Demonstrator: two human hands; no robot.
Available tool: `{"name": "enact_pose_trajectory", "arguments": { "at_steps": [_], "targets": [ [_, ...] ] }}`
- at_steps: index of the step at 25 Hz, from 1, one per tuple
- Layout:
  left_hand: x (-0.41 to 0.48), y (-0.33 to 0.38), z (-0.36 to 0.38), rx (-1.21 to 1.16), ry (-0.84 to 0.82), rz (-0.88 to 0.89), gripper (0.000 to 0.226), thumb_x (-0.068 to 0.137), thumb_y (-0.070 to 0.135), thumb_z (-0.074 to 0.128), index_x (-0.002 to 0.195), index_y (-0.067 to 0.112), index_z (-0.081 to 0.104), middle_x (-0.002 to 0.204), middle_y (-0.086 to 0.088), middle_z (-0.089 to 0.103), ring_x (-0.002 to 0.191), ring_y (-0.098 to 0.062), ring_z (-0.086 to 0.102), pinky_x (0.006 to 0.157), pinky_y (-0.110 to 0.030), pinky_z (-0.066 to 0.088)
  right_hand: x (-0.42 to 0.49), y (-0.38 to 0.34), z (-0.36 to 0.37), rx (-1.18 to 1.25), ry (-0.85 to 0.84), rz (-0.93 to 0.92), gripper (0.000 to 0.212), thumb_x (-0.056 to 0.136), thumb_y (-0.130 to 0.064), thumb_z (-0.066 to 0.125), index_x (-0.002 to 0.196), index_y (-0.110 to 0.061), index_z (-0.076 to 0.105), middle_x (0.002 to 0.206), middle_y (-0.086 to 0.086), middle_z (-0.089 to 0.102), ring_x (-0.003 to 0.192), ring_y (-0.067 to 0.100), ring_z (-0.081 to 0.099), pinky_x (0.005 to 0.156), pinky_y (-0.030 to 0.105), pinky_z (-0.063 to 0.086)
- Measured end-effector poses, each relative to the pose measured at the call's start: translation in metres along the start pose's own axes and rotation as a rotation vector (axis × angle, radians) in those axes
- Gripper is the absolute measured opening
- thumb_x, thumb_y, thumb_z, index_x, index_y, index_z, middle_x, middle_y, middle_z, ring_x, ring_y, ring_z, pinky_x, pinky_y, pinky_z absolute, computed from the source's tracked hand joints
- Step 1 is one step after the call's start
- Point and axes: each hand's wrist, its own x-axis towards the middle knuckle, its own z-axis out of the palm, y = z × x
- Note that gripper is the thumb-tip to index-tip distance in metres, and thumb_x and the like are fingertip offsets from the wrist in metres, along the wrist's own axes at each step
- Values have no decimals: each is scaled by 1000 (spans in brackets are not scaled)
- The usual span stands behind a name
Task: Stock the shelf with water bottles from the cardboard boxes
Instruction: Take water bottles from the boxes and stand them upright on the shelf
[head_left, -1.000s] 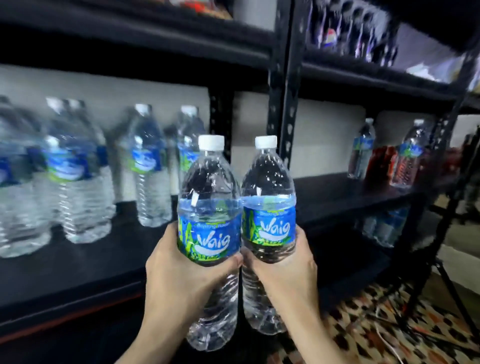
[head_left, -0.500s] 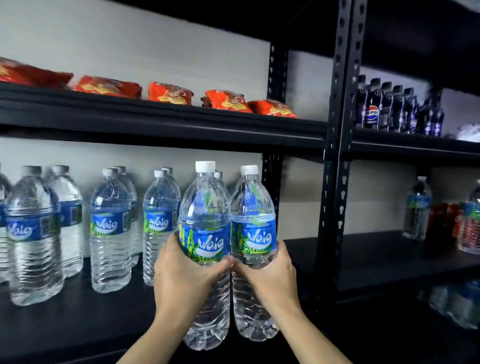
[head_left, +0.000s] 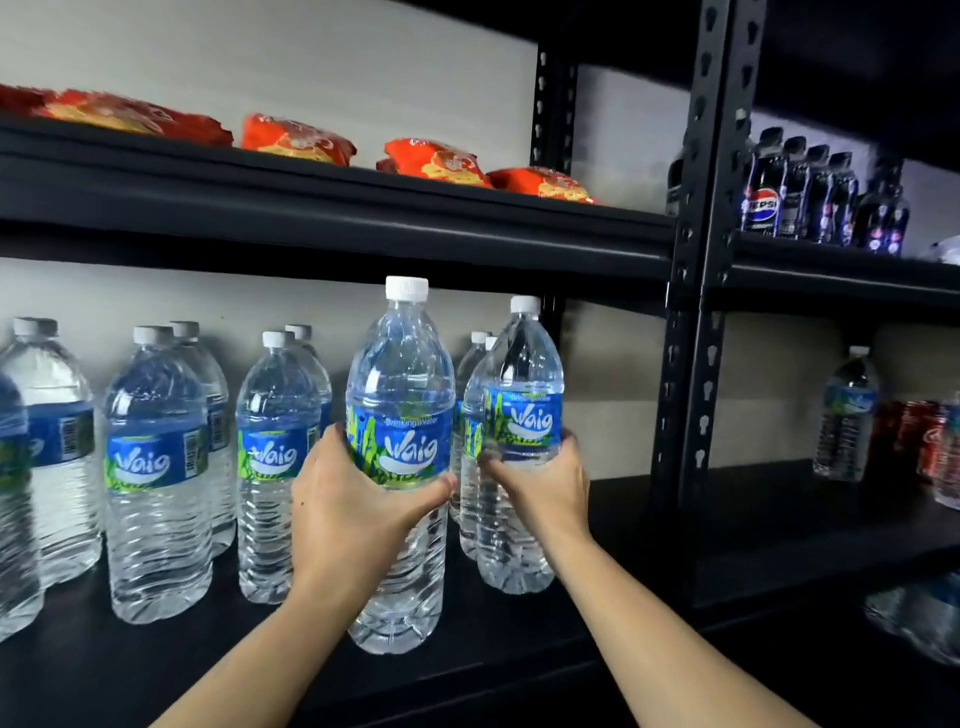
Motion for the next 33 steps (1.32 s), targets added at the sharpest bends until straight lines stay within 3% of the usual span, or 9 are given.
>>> {"name": "enact_pose_trajectory", "arguments": {
  "at_steps": [4, 8, 10, 12, 15, 20, 25, 31, 33],
  "targets": [
    [1, 0, 6, 5, -26, 22, 70, 48, 56, 90, 95, 30, 45, 94, 4, 62, 90, -16, 58, 77, -31, 46, 7, 24, 8, -14, 22, -4, 73, 59, -37, 91, 118, -21, 51, 100, -9, 62, 91, 13, 61, 76, 23, 43],
    [4, -11, 12, 10, -43, 9, 78, 42, 72, 80, 98, 28, 49, 96, 4, 64, 94, -20, 62, 85, -43, 55, 2, 51, 8, -24, 14, -9, 68, 58, -27, 93, 109, -24, 49, 92, -16, 62, 83, -5, 59, 61, 3, 41],
    [5, -15, 14, 7, -36, 0, 80, 40, 74, 78, 100, 28, 52, 96, 6, 65, 94, -18, 62, 86, -42, 55, 1, 58, 10, -15, 17, -12, 70, 57, -26, 94, 111, -23, 49, 95, -13, 62, 83, -11, 55, 62, -1, 39],
    [4, -17, 16, 5, -38, -7, 78, 41, 70, 82, 99, 27, 53, 94, 6, 66, 93, -17, 63, 85, -38, 53, 1, 62, 10, -20, -1, -13, 75, 57, -31, 93, 118, -22, 50, 102, -10, 64, 87, -5, 58, 65, 2, 40],
    [3, -20, 17, -6, -31, -4, 78, 40, 70, 82, 98, 27, 53, 90, 7, 68, 89, -14, 65, 81, -35, 54, 0, 65, 10, -31, -31, 1, 79, 58, -37, 92, 123, -23, 49, 106, -8, 65, 96, 9, 63, 75, 17, 44],
    [4, -22, 20, -1, 4, -32, 80, 38, 72, 80, 99, 27, 55, 90, 8, 68, 88, -14, 66, 81, -36, 55, -3, 72, 8, 7, -64, 23, 71, 59, -34, 92, 116, -25, 51, 100, -14, 64, 92, 0, 62, 68, 9, 42],
    [0, -15, 26, 33, 18, -25, 78, 39, 70, 76, 97, 23, 54, 93, 3, 65, 91, -21, 62, 83, -40, 53, -2, 76, 18, 45, -65, 100, 110, 39, -60, 90, 132, -24, 43, 121, -2, 64, 110, 15, 63, 94, 37, 54],
    [-6, -16, 27, 57, 2, 1, 76, 42, 69, 80, 98, 24, 54, 92, 4, 65, 91, -20, 62, 82, -41, 53, 1, 79, 23, 63, -87, 128, 122, 36, -69, 88, 137, -24, 37, 126, 0, 62, 115, 18, 61, 99, 43, 52],
    [-6, -16, 27, 52, 3, 2, 76, 42, 69, 81, 98, 25, 54, 92, 4, 65, 91, -19, 62, 82, -40, 54, -2, 79, 21, 65, -104, 121, 116, 39, -65, 89, 135, -27, 38, 124, -4, 62, 114, 16, 61, 98, 42, 52]
  ]
}}
